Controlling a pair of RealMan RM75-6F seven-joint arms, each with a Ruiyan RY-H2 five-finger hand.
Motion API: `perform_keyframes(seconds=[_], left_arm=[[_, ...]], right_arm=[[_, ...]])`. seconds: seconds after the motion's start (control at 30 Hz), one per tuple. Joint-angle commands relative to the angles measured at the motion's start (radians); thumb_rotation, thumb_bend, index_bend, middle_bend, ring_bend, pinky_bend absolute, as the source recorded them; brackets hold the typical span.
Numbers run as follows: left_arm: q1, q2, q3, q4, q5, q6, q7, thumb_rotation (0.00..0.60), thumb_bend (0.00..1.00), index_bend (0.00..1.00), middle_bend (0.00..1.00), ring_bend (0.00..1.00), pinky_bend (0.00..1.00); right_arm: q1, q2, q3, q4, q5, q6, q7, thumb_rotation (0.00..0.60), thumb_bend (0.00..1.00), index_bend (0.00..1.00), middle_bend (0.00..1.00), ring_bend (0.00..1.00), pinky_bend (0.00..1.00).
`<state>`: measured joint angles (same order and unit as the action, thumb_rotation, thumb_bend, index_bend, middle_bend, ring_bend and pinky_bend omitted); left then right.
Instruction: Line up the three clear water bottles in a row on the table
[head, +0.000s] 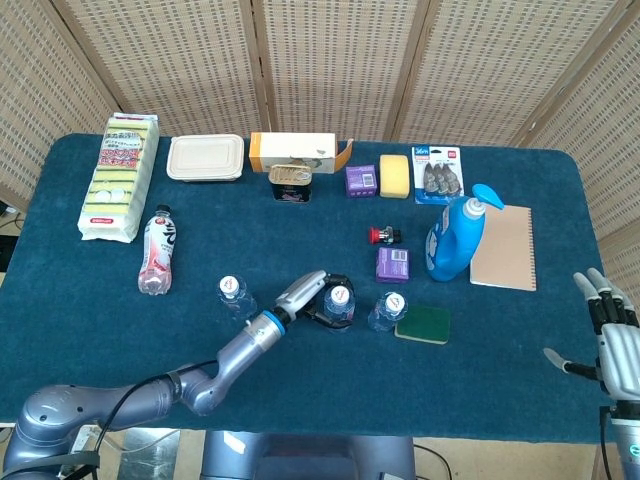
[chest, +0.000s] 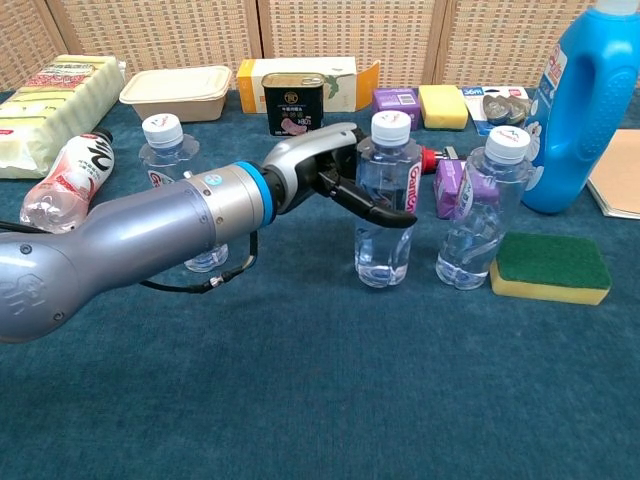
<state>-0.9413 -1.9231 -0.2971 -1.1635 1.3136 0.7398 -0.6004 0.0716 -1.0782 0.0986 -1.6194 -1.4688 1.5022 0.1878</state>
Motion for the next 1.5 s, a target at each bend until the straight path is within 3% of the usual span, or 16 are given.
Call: perform_keyframes(seconds=[0.03, 0.3, 0.37, 0.6, 0.73, 1.1, 1.27, 1.5], left_arm=[[-0.004, -0.009, 0.004, 0.009, 0.002, 0.002, -0.002, 0.6, 0.2, 0.57, 0.52, 0.38, 0.45], [-0.014, -0.016, 0.011, 0.026, -0.003, -0.006, 0.026, 0.6, 0.21, 0.57, 0.52, 0.38, 0.45], [-0.017, -0.012, 0.018, 0.022, 0.0, -0.013, 0.035, 0.6, 0.21, 0.54, 0.48, 0.31, 0.41], [-0.018, 0.003, 0.027, 0.006, 0.01, -0.022, 0.02, 0.6, 0.2, 0.16, 0.14, 0.06, 0.26], [-0.017, 0.018, 0.03, -0.013, 0.018, -0.024, 0.001, 0.6, 0.2, 0.01, 0.02, 0.0, 0.21], [0.016, 0.123, 0.007, -0.163, 0.066, 0.063, -0.058, 0.6, 0.17, 0.0, 0.0, 0.0, 0.14], [0.04, 0.225, -0.008, -0.298, 0.1, 0.118, -0.052, 0.6, 0.15, 0.0, 0.0, 0.0, 0.13], [0.118, 0.44, -0.038, -0.533, 0.148, 0.251, 0.028, 0.6, 0.13, 0.0, 0.0, 0.0, 0.11]], right_arm=[[0.003, 0.001, 0.003, 0.001, 0.001, -0.003, 0.003, 0.6, 0.0, 0.04, 0.0, 0.0, 0.0], [0.002, 0.004, 0.007, 0.0, 0.0, -0.001, 0.008, 0.6, 0.0, 0.04, 0.0, 0.0, 0.0], [0.0, 0.005, 0.008, -0.001, 0.002, 0.002, 0.01, 0.6, 0.0, 0.04, 0.0, 0.0, 0.0], [-0.002, 0.008, 0.008, -0.003, 0.0, 0.004, 0.013, 0.6, 0.0, 0.04, 0.0, 0.0, 0.0], [-0.003, 0.008, 0.009, -0.003, 0.001, 0.005, 0.018, 0.6, 0.0, 0.04, 0.0, 0.0, 0.0], [-0.003, 0.008, 0.006, -0.004, -0.001, -0.003, 0.018, 0.6, 0.0, 0.04, 0.0, 0.0, 0.0], [-0.006, 0.008, 0.002, -0.017, -0.009, 0.003, 0.005, 0.6, 0.0, 0.04, 0.0, 0.0, 0.0], [-0.008, 0.002, -0.002, -0.027, -0.02, 0.012, -0.029, 0.6, 0.0, 0.04, 0.0, 0.0, 0.0]])
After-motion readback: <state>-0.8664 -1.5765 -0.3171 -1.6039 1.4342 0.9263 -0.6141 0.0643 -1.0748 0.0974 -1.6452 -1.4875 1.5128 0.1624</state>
